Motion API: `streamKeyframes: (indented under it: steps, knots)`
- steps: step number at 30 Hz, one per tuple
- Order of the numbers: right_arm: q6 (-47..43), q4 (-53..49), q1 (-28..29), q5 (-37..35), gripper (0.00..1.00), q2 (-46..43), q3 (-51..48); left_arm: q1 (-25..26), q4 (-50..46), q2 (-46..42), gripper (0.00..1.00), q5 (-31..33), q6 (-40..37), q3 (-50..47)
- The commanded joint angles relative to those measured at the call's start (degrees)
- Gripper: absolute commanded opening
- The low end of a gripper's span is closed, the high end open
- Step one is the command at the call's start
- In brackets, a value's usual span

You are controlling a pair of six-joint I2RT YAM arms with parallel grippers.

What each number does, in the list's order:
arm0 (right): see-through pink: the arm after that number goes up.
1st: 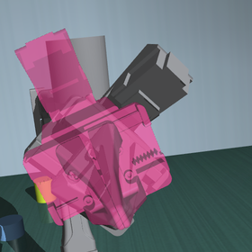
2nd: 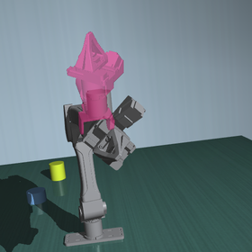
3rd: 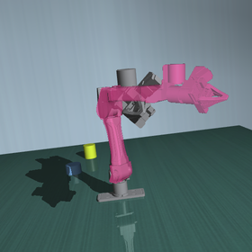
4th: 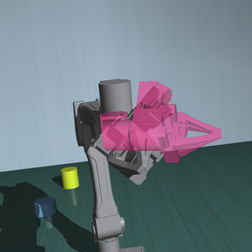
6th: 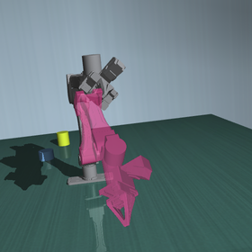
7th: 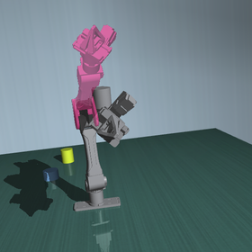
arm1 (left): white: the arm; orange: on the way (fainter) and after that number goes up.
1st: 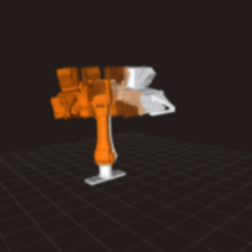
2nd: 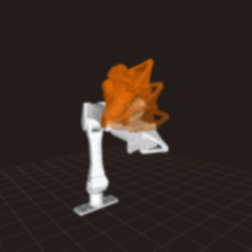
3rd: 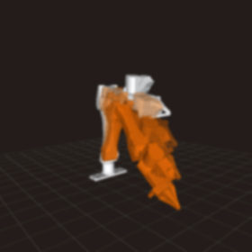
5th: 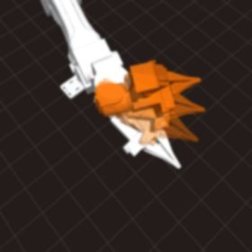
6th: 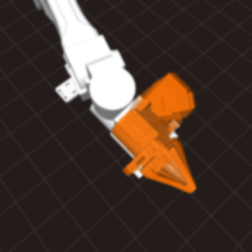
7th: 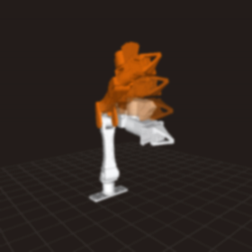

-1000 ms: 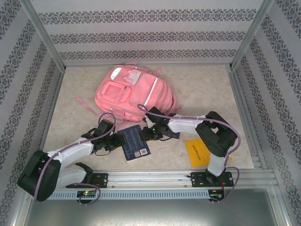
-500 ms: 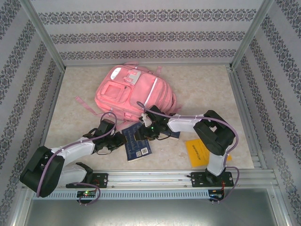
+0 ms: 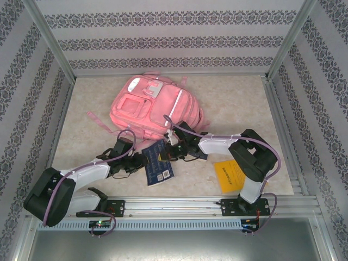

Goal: Pack the student bag

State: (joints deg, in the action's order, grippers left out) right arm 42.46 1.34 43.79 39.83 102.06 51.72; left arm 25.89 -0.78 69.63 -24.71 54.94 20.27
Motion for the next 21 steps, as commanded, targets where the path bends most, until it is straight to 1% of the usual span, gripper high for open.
streamKeyframes:
  steps: [1,3,5,6,9,11,13,18,21]
  knots:
    - [0.6,3.6,-0.5,-2.0,0.00,-0.3,-1.5,0.7,-1.9,-1.7,0.47,-1.7,-0.6,-1.5]
    - [0.3,3.7,-1.7,-2.3,0.00,-2.2,-2.6,0.7,-2.8,-4.5,0.56,-1.9,-1.0,-1.4]
    - [-0.3,5.3,-2.9,-0.8,0.00,-4.8,-4.4,0.6,-4.1,-7.6,0.60,-2.2,-2.0,-1.1]
    - [-1.2,6.4,-3.1,0.6,0.00,-6.5,-5.3,0.6,-5.0,-9.3,0.62,-2.4,-2.7,-0.5]
    - [-3.8,5.7,-3.3,3.3,0.00,-12.1,-6.7,0.6,-6.5,-13.9,0.68,-4.0,-5.2,1.1]
    - [-3.6,6.1,-4.4,4.0,0.00,-15.7,-8.2,0.6,-6.6,-16.5,0.70,-5.2,-6.6,2.2]
    - [-2.0,7.2,-6.4,4.1,0.00,-19.0,-10.3,0.6,-5.4,-18.8,0.75,-7.2,-7.4,2.9]
    - [1.3,12.3,-10.2,9.5,0.00,-26.5,-13.9,0.5,-4.9,-19.8,0.78,-11.9,-9.7,6.6]
    - [4.8,16.5,-10.7,10.9,0.00,-31.6,-15.7,0.6,-0.1,-19.6,0.79,-16.1,-8.9,7.2]
